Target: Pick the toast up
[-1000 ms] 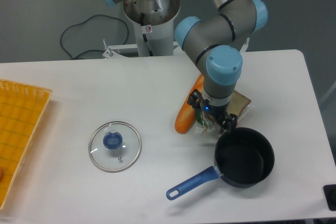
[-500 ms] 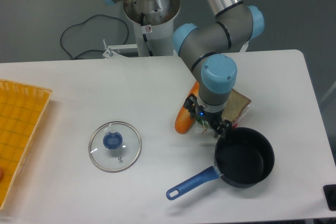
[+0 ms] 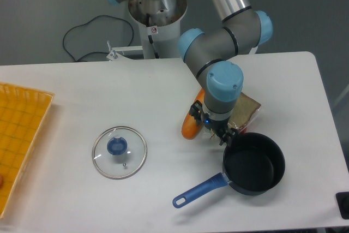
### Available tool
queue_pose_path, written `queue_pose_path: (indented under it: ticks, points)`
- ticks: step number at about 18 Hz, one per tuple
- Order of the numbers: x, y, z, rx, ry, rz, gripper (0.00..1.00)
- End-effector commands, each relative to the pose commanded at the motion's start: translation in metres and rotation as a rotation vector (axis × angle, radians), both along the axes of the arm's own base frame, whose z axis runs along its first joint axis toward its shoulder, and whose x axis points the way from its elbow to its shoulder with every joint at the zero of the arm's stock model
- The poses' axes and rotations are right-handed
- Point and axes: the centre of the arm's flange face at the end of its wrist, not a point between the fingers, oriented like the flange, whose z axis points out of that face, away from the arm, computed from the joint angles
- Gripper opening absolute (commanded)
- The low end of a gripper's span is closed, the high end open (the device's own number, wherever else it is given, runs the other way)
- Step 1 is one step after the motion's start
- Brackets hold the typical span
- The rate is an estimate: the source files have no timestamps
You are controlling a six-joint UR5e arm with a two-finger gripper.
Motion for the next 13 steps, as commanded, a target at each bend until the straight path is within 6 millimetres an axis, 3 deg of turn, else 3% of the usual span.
queue_pose_path:
  ticks: [7, 13]
  points:
    - [0.0025, -0.0011, -0.006, -0.01, -0.008, -0.031, 0.93]
    - [0.0022, -0.0022, -0.0068, -0.012, -0.009, -0.046, 0.85]
